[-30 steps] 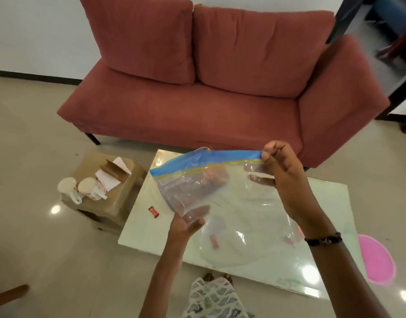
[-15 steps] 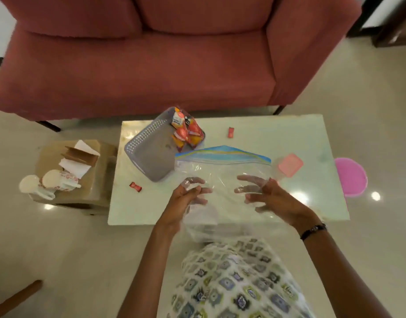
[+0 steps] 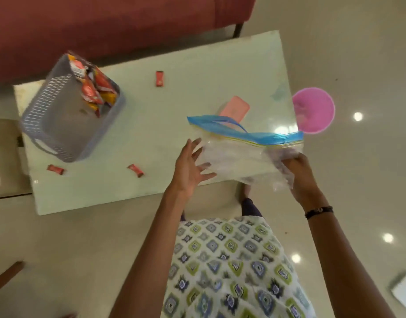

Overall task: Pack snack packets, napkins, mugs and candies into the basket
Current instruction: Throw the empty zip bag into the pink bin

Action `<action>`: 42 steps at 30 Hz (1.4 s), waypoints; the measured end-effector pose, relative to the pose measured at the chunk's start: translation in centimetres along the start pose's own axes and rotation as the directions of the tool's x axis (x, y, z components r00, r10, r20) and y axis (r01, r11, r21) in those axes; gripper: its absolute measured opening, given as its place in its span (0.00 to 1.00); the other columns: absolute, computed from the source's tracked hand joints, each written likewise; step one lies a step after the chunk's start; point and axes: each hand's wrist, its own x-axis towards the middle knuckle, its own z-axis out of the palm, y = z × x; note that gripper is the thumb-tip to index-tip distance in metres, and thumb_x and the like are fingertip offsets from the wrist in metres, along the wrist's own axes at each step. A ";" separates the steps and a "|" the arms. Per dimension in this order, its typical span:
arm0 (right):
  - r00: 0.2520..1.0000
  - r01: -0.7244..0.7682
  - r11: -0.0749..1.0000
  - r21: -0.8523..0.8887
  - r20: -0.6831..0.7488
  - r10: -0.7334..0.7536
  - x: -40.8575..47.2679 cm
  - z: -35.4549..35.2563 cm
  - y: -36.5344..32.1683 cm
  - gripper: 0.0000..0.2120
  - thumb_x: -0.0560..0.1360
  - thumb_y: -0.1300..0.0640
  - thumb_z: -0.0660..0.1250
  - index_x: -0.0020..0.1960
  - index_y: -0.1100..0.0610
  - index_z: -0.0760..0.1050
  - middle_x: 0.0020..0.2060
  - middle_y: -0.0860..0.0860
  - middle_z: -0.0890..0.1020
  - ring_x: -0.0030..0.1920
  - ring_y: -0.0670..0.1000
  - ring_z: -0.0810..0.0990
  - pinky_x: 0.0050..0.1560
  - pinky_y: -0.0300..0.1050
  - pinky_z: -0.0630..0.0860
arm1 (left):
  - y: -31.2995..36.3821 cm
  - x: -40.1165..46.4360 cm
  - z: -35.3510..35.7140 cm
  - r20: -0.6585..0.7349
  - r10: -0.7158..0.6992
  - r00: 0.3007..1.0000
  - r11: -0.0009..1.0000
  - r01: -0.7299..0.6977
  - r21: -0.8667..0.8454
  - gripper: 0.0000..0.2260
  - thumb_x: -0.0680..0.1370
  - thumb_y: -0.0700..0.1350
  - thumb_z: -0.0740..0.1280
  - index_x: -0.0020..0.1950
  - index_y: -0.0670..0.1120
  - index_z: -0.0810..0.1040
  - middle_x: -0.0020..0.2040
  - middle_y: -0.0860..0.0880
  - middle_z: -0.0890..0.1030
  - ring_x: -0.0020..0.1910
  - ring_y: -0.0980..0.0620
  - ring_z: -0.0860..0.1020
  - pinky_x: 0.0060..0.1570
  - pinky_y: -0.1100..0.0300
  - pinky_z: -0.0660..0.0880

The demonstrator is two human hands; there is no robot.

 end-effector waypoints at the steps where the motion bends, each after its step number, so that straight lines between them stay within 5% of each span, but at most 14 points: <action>1: 0.998 0.008 1.000 -0.006 -0.055 -0.008 1.0 -2.1 0.2 0.23 0.73 0.73 0.57 0.32 0.51 0.79 0.27 0.40 0.78 0.32 0.41 0.75 0.35 0.32 0.73 | -1.0 1.4 2.2 0.003 -0.014 1.000 1.000 0.014 0.005 0.15 0.78 0.59 0.57 0.61 0.57 0.74 0.67 0.51 0.70 0.55 0.45 0.76 0.59 0.39 0.73; 5: 0.915 0.020 0.997 -0.070 -0.400 -0.047 5.0 -10.3 0.7 0.13 0.68 0.67 0.61 0.33 0.50 0.74 0.22 0.41 0.72 0.26 0.42 0.67 0.26 0.33 0.66 | -5.4 6.5 10.9 0.036 -0.048 0.998 0.998 0.046 0.044 0.19 0.80 0.53 0.56 0.71 0.54 0.66 0.72 0.54 0.66 0.66 0.46 0.74 0.62 0.40 0.71; 10: 0.693 0.067 0.986 -0.154 -0.703 -0.157 14.2 -19.3 3.5 0.10 0.66 0.60 0.66 0.37 0.45 0.78 0.39 0.52 0.78 0.41 0.52 0.75 0.43 0.55 0.76 | -8.8 11.1 18.4 0.132 -0.028 0.991 0.967 -0.007 0.256 0.13 0.81 0.50 0.57 0.64 0.52 0.71 0.69 0.55 0.71 0.64 0.52 0.75 0.65 0.48 0.71; 13: 0.620 0.047 0.988 -0.148 -0.771 -0.145 20.3 -21.1 6.2 0.14 0.65 0.65 0.60 0.37 0.46 0.76 0.42 0.53 0.78 0.43 0.49 0.75 0.48 0.50 0.76 | -9.7 13.2 20.2 0.150 -0.017 0.989 0.947 -0.032 0.321 0.10 0.81 0.49 0.57 0.61 0.52 0.73 0.68 0.54 0.72 0.63 0.53 0.75 0.65 0.51 0.71; 15: 0.611 0.025 0.993 -0.116 -0.785 -0.107 24.0 -20.8 7.7 0.14 0.64 0.67 0.57 0.40 0.56 0.79 0.42 0.54 0.77 0.44 0.50 0.75 0.47 0.41 0.73 | -10.2 14.4 20.3 0.154 -0.012 0.988 0.932 -0.045 0.360 0.11 0.81 0.50 0.57 0.60 0.53 0.74 0.67 0.54 0.74 0.63 0.54 0.76 0.65 0.53 0.72; 20: 0.709 0.005 0.926 -0.377 -0.652 -0.269 30.7 -19.5 12.7 0.19 0.62 0.74 0.51 0.43 0.67 0.78 0.50 0.61 0.77 0.55 0.57 0.76 0.57 0.30 0.67 | -11.5 16.2 18.4 0.083 0.016 0.996 0.931 -0.045 0.361 0.13 0.80 0.50 0.58 0.61 0.50 0.76 0.63 0.55 0.77 0.60 0.56 0.78 0.63 0.54 0.73; 23: 0.875 -0.060 0.722 -0.689 -0.385 -0.295 34.4 -19.5 16.2 0.20 0.68 0.78 0.53 0.52 0.67 0.77 0.65 0.61 0.71 0.70 0.58 0.65 0.73 0.48 0.61 | -12.0 17.0 17.3 0.035 0.039 0.999 0.937 -0.049 0.346 0.13 0.78 0.53 0.61 0.58 0.51 0.78 0.59 0.57 0.80 0.59 0.56 0.79 0.60 0.55 0.74; 28: 0.997 -0.041 0.434 -0.900 -0.065 -0.041 39.4 -19.7 19.4 0.20 0.75 0.71 0.56 0.67 0.67 0.66 0.75 0.60 0.56 0.76 0.62 0.47 0.76 0.57 0.49 | -13.1 18.7 16.6 0.009 0.073 0.997 0.921 -0.071 0.384 0.16 0.73 0.56 0.59 0.55 0.51 0.78 0.58 0.59 0.81 0.57 0.58 0.80 0.56 0.57 0.75; 33: 0.939 0.044 0.223 -0.974 0.116 0.324 41.5 -20.6 19.6 0.20 0.79 0.66 0.52 0.70 0.66 0.64 0.76 0.59 0.53 0.77 0.60 0.44 0.76 0.57 0.42 | -13.6 20.1 17.0 0.008 0.065 0.998 0.911 -0.062 0.407 0.11 0.79 0.49 0.57 0.55 0.49 0.78 0.57 0.58 0.81 0.56 0.58 0.80 0.55 0.58 0.76; 35: 0.971 -0.014 0.274 -0.962 0.053 0.234 40.9 -20.7 19.1 0.20 0.79 0.61 0.55 0.71 0.59 0.64 0.76 0.57 0.52 0.76 0.61 0.50 0.74 0.60 0.53 | -13.4 20.2 17.4 0.014 0.051 0.999 0.906 -0.052 0.421 0.11 0.80 0.48 0.57 0.55 0.48 0.78 0.57 0.58 0.81 0.55 0.58 0.80 0.56 0.58 0.76; 38: 0.967 -0.151 0.259 -0.954 -0.196 -0.160 39.0 -20.7 18.5 0.22 0.75 0.56 0.64 0.67 0.59 0.65 0.71 0.61 0.62 0.68 0.64 0.63 0.62 0.62 0.70 | -12.8 19.9 17.7 0.019 0.040 0.999 0.903 -0.045 0.428 0.11 0.80 0.47 0.57 0.55 0.47 0.78 0.57 0.56 0.81 0.55 0.57 0.80 0.57 0.57 0.76; 39: 0.944 -0.210 0.267 -0.941 -0.266 -0.194 38.5 -20.8 18.6 0.25 0.74 0.55 0.65 0.68 0.60 0.63 0.69 0.63 0.64 0.66 0.66 0.66 0.60 0.61 0.72 | -12.6 19.9 17.8 0.021 0.038 0.999 0.902 -0.043 0.430 0.11 0.80 0.47 0.57 0.55 0.47 0.78 0.57 0.56 0.81 0.55 0.56 0.80 0.57 0.57 0.76; 42: 0.911 -0.317 0.553 -0.771 -0.409 -0.048 38.0 -20.7 19.5 0.28 0.74 0.62 0.64 0.71 0.61 0.58 0.61 0.65 0.73 0.56 0.67 0.77 0.55 0.62 0.77 | -12.1 19.8 17.5 0.026 0.040 0.999 0.895 -0.048 0.443 0.11 0.81 0.47 0.57 0.54 0.47 0.78 0.56 0.56 0.81 0.55 0.56 0.80 0.57 0.55 0.76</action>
